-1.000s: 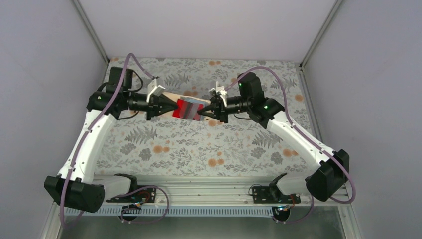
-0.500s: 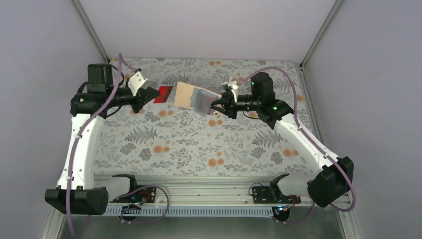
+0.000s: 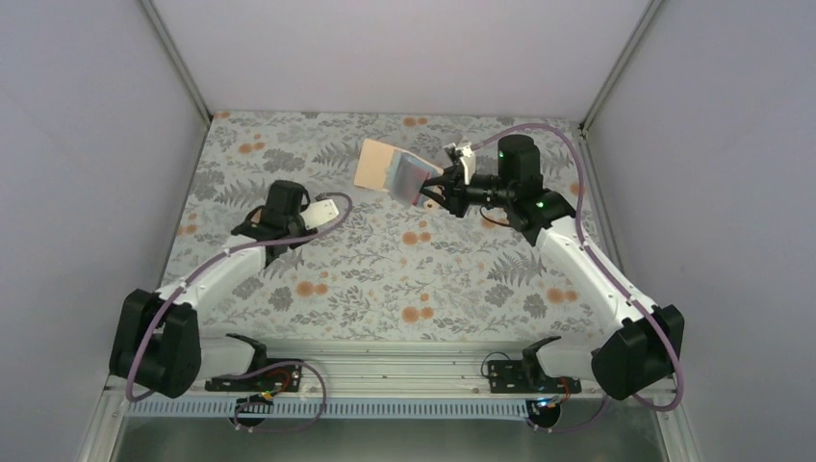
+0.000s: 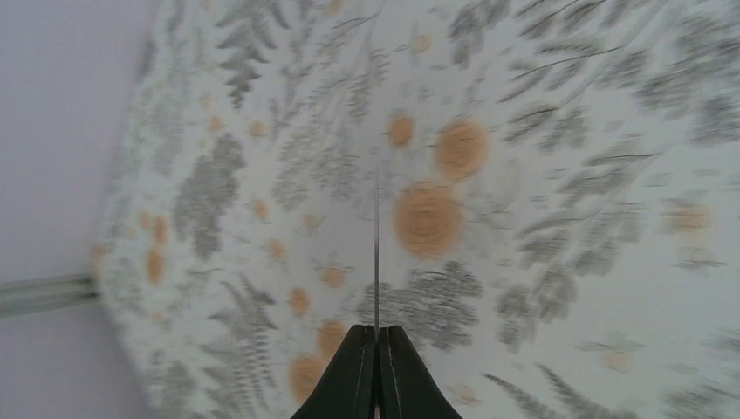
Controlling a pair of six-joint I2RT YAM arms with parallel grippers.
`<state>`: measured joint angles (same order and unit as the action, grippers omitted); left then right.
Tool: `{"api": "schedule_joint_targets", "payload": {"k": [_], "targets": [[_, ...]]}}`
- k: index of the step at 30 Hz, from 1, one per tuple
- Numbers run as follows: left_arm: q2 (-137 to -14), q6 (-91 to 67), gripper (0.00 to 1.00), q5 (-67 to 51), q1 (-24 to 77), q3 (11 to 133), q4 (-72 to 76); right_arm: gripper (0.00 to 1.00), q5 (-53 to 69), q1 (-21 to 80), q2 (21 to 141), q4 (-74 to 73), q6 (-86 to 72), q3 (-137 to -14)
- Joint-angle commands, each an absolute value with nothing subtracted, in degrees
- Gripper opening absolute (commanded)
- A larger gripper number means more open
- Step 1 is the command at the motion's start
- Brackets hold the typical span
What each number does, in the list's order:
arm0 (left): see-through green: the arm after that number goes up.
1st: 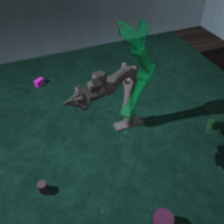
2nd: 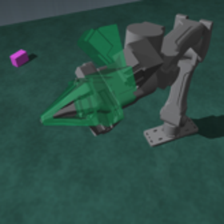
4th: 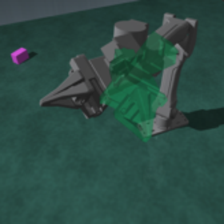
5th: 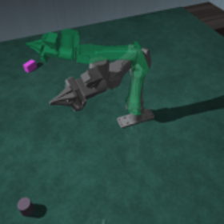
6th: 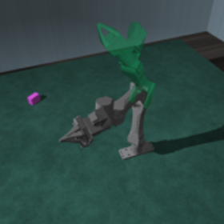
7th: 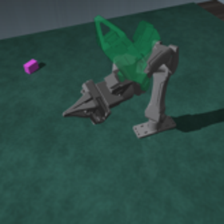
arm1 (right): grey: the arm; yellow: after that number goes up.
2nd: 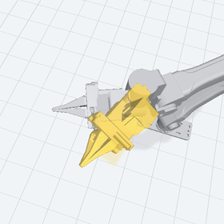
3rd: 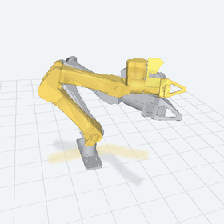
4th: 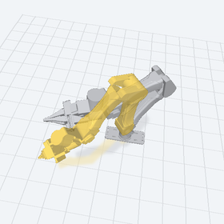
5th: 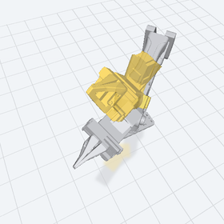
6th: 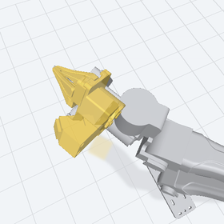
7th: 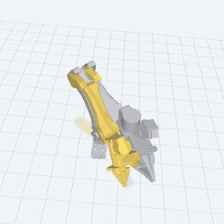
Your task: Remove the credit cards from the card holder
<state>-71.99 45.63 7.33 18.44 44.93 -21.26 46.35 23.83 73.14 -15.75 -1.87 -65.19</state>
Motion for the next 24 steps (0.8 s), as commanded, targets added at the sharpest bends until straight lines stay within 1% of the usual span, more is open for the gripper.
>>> {"api": "schedule_joint_targets", "payload": {"k": [1, 4, 7, 10, 16, 18, 21, 22, 23, 24], "targets": [[-74.42, 60.67, 0.02, 19.36, 22.77, 36.86, 2.66, 0.04, 44.47, 22.11, 72.08, -15.59, -4.01, -65.56], [-75.15, 65.63, 0.02, 18.72, 28.07, 30.44, 9.6, 0.04, 40.67, 19.82, 71.82, -17.16, -6.15, -65.81], [-77.06, 64.98, 0.02, 15.78, 31.47, 29.24, 10.73, 0.04, 38.88, 15.39, 71.52, -17.48, -9.05, -64.95], [-80.89, 67.26, 0.02, 16.67, 33.14, 27.29, 15.74, 0.04, 40.14, 12.77, 71.53, -17.1, -10.18, -64.05], [-90.93, 70.48, 0.02, 21.92, 35.42, 26.54, 23.38, 0.04, 44.08, 12.31, 70.77, -16.44, -9.73, -63.47], [-91.68, 71.48, 0.02, 21.19, 35.68, 25.9, 23.42, 0.04, 44.94, 12.22, 70.34, -16.44, -9.24, -63.57], [-90.83, 70.81, 0.03, 18.48, 35.77, 26.17, 18.44, 0.04, 45.34, 12.24, 70.36, -16.88, -9.01, -63.95], [-90.37, 69.91, 0.08, 17.69, 35.77, 26.68, 15.6, 0.04, 45.49, 12.24, 70.58, -17.15, -8.97, -64.18], [-89.86, 68.87, 0.21, 16.56, 35.77, 27.57, 12.78, 0.04, 45.8, 12.25, 70.76, -17.4, -8.82, -64.26], [-89.16, 67.54, 0.37, 15.46, 35.78, 28.3, 9.95, 0.04, 46.32, 12.24, 70.91, -17.47, -8.65, -64.28]]}}
